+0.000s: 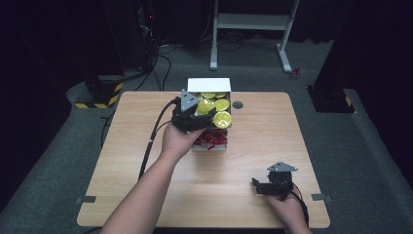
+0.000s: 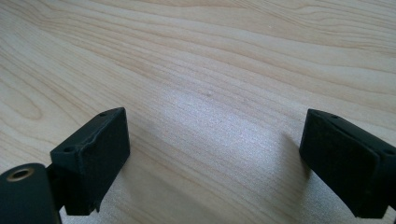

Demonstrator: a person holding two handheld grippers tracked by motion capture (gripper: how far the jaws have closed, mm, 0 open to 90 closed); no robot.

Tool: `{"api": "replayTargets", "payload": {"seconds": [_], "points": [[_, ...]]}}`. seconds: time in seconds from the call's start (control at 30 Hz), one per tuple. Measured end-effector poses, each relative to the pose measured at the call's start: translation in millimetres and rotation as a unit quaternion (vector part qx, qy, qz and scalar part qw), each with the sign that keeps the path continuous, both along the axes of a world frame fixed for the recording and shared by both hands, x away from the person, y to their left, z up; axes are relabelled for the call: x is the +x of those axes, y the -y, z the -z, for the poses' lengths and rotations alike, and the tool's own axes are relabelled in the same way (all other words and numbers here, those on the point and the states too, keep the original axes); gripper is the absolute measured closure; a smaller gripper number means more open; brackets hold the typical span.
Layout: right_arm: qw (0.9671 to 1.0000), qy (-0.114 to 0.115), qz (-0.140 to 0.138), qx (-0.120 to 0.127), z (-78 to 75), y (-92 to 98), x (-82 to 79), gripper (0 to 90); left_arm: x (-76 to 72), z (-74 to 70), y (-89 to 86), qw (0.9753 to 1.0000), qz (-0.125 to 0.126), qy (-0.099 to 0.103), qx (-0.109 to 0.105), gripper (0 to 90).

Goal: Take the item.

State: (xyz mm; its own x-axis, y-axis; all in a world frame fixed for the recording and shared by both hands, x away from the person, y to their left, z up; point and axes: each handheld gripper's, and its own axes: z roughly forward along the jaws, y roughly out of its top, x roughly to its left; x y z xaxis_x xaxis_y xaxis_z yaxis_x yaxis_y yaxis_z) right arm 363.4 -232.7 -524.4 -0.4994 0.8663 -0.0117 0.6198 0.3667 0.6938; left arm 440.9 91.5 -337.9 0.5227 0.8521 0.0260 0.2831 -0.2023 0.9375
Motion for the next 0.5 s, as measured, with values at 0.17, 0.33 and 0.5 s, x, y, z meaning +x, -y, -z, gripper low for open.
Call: {"api": "replayTargets", "payload": {"seconds": [0.17,0.33,0.5], "points": [[1.0,0.0,0.0,0.0,0.0,0.0,0.0,8.5,0.6,3.2,1.3,0.9999,0.005,-0.001,0.012,32.4],[1.0,0.001,-0.001,-0.001,0.1,0.2,0.1,8.5,-0.2,4.5,0.8,0.9999,-0.001,0.001,0.01,35.5],[1.0,0.0,0.0,-0.001,0.0,0.1,0.0,8.5,-4.3,6.2,0.5,0.9998,-0.001,0.013,0.018,37.7]]}}
